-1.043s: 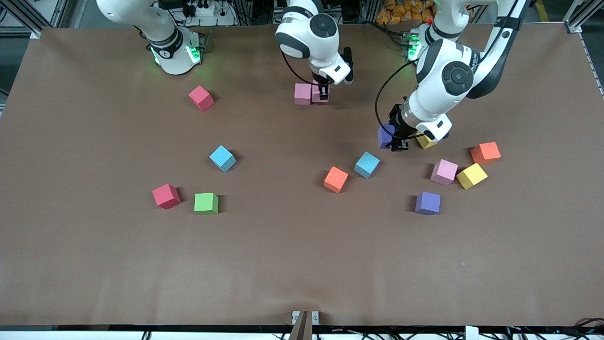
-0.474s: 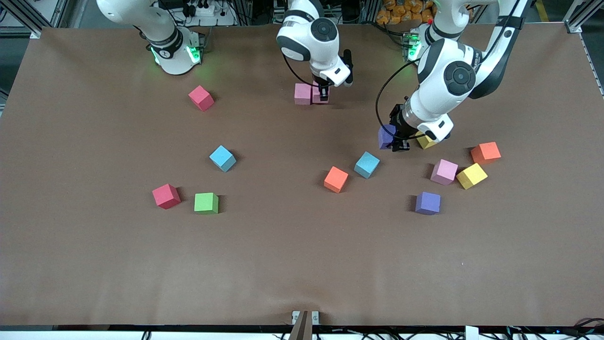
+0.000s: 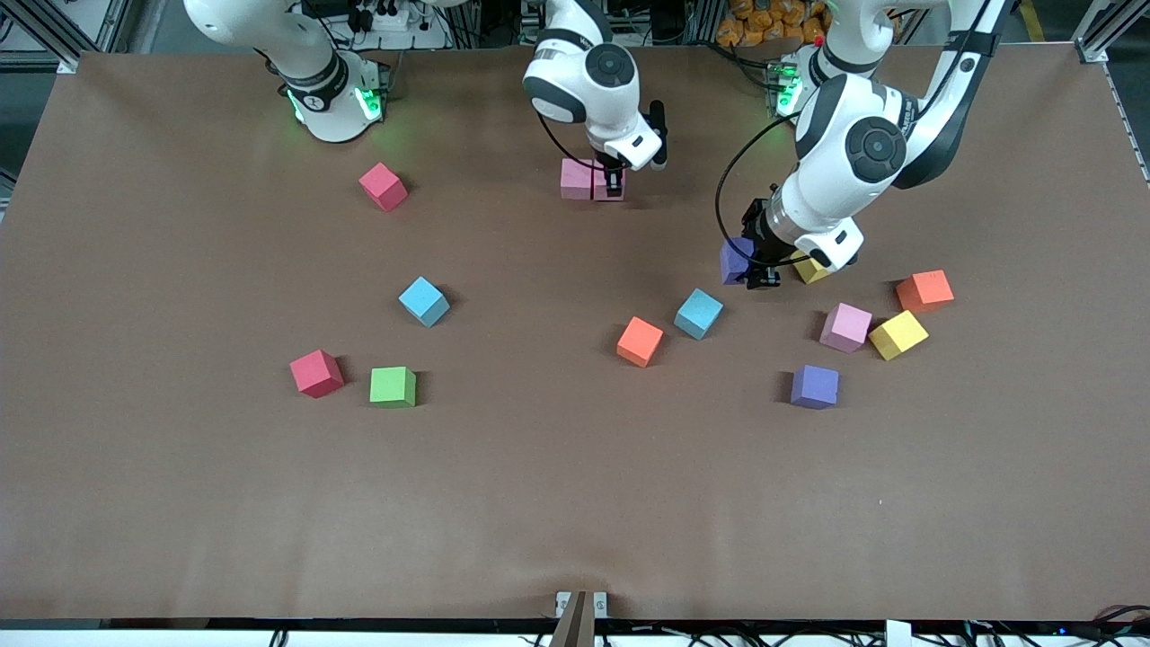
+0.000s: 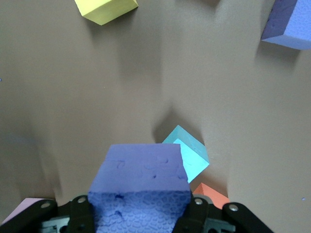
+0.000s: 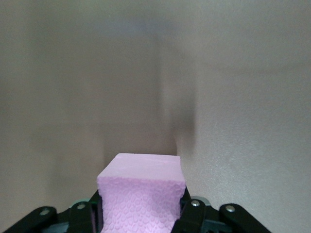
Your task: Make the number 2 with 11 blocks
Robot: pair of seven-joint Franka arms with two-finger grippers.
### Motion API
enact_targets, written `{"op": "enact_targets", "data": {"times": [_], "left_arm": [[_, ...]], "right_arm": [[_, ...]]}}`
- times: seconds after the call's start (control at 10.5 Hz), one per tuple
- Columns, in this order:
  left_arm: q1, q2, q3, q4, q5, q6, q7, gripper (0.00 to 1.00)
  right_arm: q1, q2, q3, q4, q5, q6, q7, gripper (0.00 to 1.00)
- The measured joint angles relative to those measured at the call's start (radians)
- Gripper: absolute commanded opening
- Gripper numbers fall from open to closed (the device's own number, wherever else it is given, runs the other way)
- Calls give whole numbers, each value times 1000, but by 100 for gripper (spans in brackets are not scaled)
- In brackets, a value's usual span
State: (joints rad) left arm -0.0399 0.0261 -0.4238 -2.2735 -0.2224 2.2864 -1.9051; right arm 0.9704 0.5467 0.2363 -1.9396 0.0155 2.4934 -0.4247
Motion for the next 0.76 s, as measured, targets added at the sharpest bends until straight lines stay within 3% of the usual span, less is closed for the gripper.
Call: {"op": "enact_targets", "data": {"times": [0.28,0.38,0.47,0.66,0.76], "left_arm": [[0,1,-4,4,0,0,0,32],[0,1,-6,7,0,0,0,32],[0,1,-7,10,0,0,0,32],[0,1,-7,13,0,0,0,32],[0,1,-8,14,0,0,0,32]], "right_arm": [[0,3,0,-7,1,18,11,1],[0,3,-1,-7,1,18,23,10],[0,3,-1,-6,1,16,37,13],[2,3,-1,-6,1,11,64,37],[2,3,-1,-6,1,10,70,69]]}}
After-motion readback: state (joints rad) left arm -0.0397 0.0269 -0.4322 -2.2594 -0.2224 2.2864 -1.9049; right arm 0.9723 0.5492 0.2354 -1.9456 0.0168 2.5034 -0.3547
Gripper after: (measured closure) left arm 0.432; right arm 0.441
